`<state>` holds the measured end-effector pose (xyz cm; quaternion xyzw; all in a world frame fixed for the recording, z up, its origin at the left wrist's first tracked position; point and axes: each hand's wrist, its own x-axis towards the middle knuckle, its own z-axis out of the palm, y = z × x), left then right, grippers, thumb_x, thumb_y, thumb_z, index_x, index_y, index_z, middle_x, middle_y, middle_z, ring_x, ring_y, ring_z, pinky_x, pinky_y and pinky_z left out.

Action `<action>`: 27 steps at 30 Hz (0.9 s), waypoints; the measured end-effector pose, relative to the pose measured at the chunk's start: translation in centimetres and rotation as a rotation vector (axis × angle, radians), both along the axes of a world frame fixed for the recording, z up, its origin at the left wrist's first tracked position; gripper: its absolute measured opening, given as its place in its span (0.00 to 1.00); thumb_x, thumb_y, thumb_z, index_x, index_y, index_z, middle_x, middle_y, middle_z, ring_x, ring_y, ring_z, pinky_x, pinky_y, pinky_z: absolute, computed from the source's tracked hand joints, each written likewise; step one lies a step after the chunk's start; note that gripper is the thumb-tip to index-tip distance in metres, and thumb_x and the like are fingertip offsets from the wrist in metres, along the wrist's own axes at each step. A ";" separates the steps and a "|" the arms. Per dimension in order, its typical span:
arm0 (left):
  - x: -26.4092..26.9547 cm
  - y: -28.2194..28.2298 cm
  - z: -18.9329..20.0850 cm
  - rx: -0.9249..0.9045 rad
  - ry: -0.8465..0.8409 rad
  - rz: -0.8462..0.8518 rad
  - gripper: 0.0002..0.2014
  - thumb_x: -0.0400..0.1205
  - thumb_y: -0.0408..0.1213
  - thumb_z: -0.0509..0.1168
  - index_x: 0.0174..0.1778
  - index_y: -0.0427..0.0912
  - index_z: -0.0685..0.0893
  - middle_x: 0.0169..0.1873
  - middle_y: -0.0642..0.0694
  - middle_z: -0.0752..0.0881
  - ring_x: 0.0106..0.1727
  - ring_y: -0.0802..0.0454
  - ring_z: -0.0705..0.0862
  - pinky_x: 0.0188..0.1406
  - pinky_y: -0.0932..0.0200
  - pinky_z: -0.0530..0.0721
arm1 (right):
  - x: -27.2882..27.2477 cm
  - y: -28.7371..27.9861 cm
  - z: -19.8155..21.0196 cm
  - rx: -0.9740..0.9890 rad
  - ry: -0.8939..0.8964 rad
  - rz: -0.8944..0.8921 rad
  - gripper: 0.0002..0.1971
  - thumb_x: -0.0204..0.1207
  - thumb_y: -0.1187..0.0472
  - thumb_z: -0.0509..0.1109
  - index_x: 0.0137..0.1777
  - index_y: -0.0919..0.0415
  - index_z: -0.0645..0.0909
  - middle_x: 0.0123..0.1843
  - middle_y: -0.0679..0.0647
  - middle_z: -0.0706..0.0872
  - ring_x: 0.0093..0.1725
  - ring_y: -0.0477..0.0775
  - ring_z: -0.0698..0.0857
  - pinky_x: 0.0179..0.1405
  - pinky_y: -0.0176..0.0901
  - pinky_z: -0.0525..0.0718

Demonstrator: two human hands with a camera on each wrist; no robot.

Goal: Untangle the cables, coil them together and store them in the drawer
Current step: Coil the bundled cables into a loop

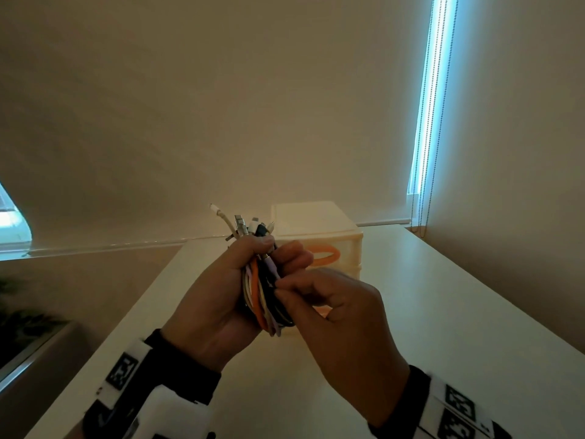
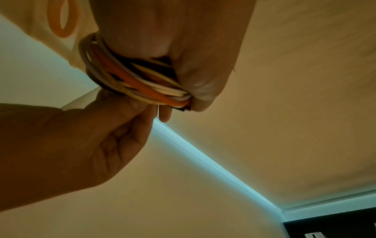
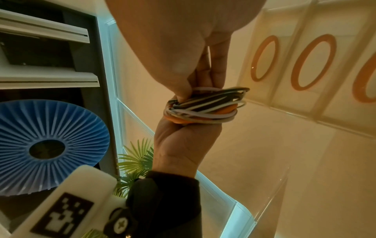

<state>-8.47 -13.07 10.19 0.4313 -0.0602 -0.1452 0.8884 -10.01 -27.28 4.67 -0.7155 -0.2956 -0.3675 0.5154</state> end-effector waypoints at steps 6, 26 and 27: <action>0.6 -0.2 -0.5 0.022 -0.076 0.082 0.10 0.79 0.42 0.69 0.35 0.41 0.85 0.33 0.47 0.86 0.41 0.49 0.91 0.51 0.47 0.87 | -0.3 -0.2 0.5 -0.107 0.022 -0.006 0.07 0.81 0.64 0.74 0.55 0.56 0.91 0.46 0.45 0.92 0.46 0.42 0.90 0.46 0.33 0.88; 1.9 -0.5 -4.7 0.186 -0.080 -0.582 0.11 0.83 0.39 0.66 0.35 0.41 0.81 0.24 0.51 0.78 0.23 0.56 0.77 0.29 0.60 0.74 | 3.2 -5.1 2.9 -0.598 -0.025 0.167 0.28 0.81 0.50 0.74 0.79 0.52 0.76 0.82 0.51 0.73 0.83 0.49 0.68 0.77 0.61 0.74; 1.8 -0.7 -4.6 0.191 -0.104 -0.637 0.13 0.85 0.42 0.64 0.34 0.43 0.83 0.25 0.52 0.79 0.25 0.58 0.78 0.30 0.62 0.73 | 3.6 -4.7 2.6 -0.576 0.001 0.213 0.23 0.83 0.52 0.70 0.77 0.55 0.79 0.79 0.52 0.78 0.81 0.48 0.72 0.76 0.59 0.76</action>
